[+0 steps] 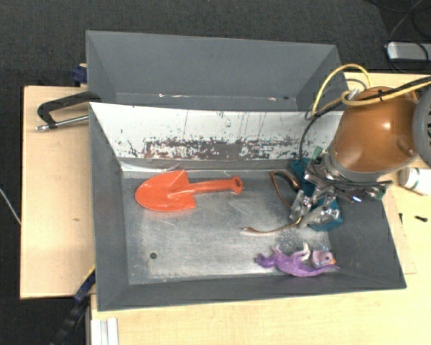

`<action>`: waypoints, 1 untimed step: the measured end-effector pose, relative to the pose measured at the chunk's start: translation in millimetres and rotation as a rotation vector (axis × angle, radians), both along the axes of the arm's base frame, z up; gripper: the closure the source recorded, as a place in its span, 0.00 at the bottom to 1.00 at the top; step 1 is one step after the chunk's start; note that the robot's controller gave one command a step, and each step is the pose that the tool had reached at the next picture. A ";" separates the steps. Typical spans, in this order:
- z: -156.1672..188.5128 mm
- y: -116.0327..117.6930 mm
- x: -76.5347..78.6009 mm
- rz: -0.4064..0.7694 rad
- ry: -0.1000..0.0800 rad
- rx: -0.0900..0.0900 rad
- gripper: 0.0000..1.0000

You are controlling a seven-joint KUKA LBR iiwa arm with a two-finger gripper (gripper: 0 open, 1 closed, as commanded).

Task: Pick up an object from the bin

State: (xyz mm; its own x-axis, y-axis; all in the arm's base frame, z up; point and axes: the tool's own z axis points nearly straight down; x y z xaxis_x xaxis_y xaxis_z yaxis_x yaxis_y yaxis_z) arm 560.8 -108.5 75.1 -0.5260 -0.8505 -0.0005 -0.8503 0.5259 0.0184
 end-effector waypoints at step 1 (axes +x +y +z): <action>50.2 -0.6 5.0 0.033 -0.013 -0.005 1.00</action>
Offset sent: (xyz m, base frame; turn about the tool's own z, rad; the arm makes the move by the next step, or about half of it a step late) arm -0.0129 0.0130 0.0275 -0.0556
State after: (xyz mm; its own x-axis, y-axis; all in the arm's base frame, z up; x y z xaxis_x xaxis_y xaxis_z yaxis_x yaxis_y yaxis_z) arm 565.8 -109.1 125.3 -0.4979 -0.8672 -0.0029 -0.8672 0.4979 0.0044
